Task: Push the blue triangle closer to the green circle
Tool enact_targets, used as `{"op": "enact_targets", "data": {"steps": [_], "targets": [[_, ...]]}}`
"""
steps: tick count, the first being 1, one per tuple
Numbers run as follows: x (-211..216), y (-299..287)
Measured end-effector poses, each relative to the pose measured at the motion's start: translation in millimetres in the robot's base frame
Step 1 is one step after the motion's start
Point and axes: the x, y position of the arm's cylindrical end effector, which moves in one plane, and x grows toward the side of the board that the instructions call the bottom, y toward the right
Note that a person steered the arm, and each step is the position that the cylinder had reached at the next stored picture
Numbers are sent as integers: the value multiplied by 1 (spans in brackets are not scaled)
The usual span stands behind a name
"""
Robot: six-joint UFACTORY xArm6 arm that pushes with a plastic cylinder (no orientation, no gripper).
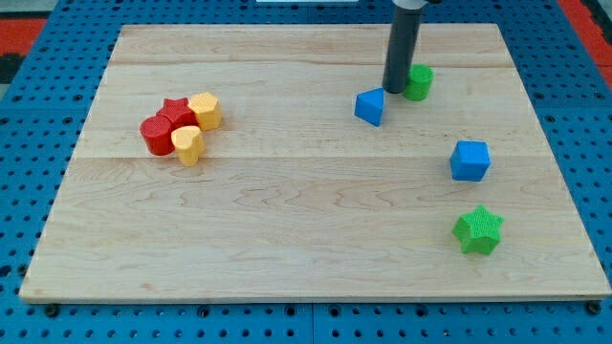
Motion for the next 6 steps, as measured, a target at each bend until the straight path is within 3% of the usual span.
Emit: {"op": "enact_targets", "data": {"steps": [1, 3, 4, 6], "targets": [[0, 23], [13, -96], [34, -105], [41, -14]]}}
